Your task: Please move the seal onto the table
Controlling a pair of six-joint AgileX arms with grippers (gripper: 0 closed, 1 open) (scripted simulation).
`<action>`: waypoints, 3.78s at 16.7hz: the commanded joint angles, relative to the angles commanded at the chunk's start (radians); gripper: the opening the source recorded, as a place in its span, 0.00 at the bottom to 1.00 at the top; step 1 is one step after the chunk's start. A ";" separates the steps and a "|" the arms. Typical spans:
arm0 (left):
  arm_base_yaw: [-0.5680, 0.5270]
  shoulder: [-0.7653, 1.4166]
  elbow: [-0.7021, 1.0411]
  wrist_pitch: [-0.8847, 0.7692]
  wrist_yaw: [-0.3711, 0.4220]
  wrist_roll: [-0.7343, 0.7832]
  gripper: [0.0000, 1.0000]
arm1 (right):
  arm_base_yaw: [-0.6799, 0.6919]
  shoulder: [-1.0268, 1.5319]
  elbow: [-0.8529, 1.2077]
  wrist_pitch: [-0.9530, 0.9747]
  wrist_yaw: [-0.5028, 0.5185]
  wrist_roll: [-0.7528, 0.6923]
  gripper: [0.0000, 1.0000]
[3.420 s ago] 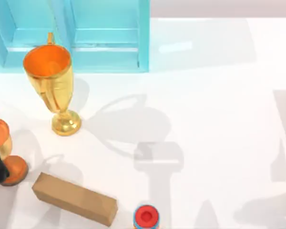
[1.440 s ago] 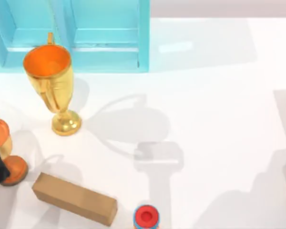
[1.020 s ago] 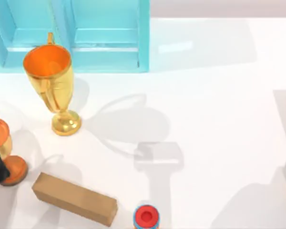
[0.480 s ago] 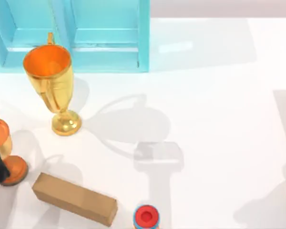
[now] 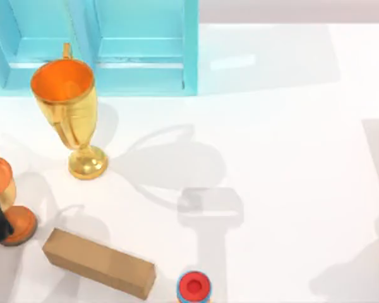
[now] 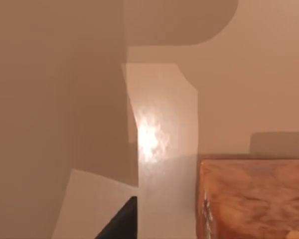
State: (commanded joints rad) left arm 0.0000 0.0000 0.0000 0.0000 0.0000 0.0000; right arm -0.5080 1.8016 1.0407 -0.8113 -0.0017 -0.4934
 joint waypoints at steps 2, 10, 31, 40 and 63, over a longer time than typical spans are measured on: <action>0.000 0.000 0.000 0.000 0.000 0.000 1.00 | 0.000 0.000 0.000 0.000 0.000 0.000 0.47; 0.000 0.000 0.000 0.000 0.000 0.000 1.00 | 0.000 0.000 0.000 0.000 0.000 0.000 0.00; 0.000 0.000 0.000 0.000 0.000 0.000 1.00 | 0.380 -0.279 0.323 -0.570 0.093 0.383 0.00; 0.000 0.000 0.000 0.000 0.000 0.000 1.00 | 0.507 -0.266 0.325 -0.589 0.000 0.506 0.00; 0.000 0.000 0.000 0.000 0.000 0.000 1.00 | 1.000 0.450 0.838 -0.385 0.006 1.015 0.00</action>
State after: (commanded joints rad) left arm 0.0000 0.0000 0.0000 0.0000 0.0000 0.0000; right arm 0.4923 2.2521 1.8789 -1.1967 0.0047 0.5213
